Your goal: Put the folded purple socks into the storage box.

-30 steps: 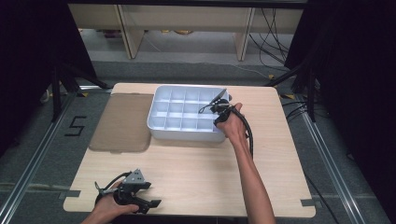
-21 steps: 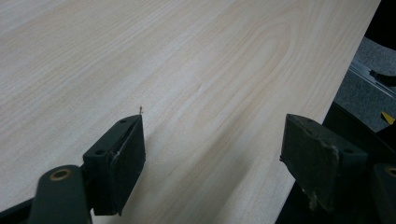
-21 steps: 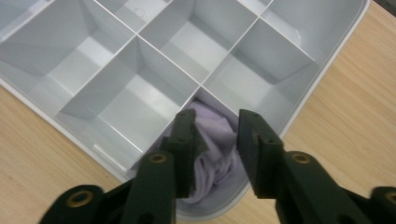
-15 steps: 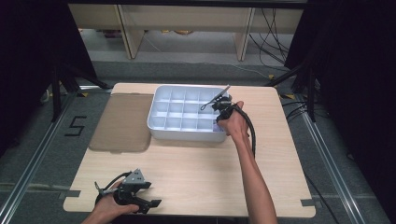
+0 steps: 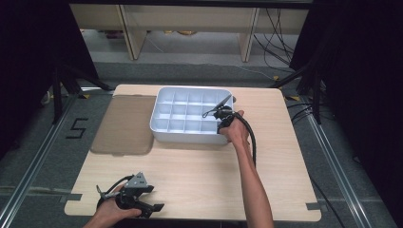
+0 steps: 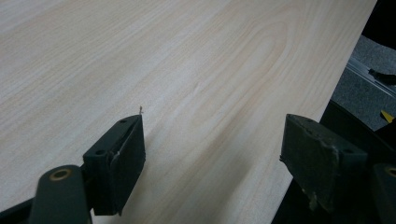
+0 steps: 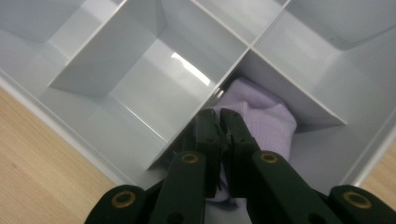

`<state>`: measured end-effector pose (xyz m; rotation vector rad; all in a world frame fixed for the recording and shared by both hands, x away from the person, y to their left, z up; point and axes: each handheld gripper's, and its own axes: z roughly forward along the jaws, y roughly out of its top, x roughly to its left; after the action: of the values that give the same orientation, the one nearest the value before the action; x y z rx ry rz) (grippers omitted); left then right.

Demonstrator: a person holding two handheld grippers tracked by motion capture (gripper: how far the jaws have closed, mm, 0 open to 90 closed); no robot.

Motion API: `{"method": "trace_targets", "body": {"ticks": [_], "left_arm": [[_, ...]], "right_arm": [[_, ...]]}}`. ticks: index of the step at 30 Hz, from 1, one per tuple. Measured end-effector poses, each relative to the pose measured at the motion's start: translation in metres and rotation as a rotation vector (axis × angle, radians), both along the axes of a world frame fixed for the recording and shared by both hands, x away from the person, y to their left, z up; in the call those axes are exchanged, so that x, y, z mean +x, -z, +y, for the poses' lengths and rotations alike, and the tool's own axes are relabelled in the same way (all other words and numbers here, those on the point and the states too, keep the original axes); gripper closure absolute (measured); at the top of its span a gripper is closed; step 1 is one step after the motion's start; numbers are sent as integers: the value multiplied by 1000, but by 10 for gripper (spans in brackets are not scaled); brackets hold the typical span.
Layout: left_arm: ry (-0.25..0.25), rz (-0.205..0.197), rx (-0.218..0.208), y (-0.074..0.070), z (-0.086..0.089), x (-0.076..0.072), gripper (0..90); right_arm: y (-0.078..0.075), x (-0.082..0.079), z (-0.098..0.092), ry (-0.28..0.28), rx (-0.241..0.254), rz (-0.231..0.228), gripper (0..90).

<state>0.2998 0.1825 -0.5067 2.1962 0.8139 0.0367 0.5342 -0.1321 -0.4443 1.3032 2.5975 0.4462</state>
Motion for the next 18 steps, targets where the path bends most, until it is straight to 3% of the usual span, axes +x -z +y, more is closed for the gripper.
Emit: {"method": "trace_targets", "body": {"ticks": [5,6,7,8,9,10,11,13,16,18], "left_arm": [[14,15,-21,0,-1,0,212],[9,-6,0,0,0,1,212],[5,-13,9,-1,1,1,212],[-10,-3,6,0,0,1,212],[-18,-2,-6,0,0,1,212],[-11,-6,9,-1,1,1,212],[-7,10,-5,0,0,0,212],[-5,-4,-3,-1,0,1,212],[-3,-15,6,-2,0,1,212],[-3,-18,13,-2,1,1,212]], "right_arm": [[0,2,-5,17,38,15,860],[-1,2,-7,12,37,14,846],[-4,0,-7,31,68,18,813],[-7,1,-10,18,93,-8,783],[-12,-1,-12,45,110,-15,761],[-16,-2,-14,40,112,-48,747],[-21,-3,-15,33,104,-42,744],[-28,-7,-18,32,118,-76,729],[-33,-9,-20,46,118,-79,726],[-40,-11,-24,29,145,-107,717]]}}
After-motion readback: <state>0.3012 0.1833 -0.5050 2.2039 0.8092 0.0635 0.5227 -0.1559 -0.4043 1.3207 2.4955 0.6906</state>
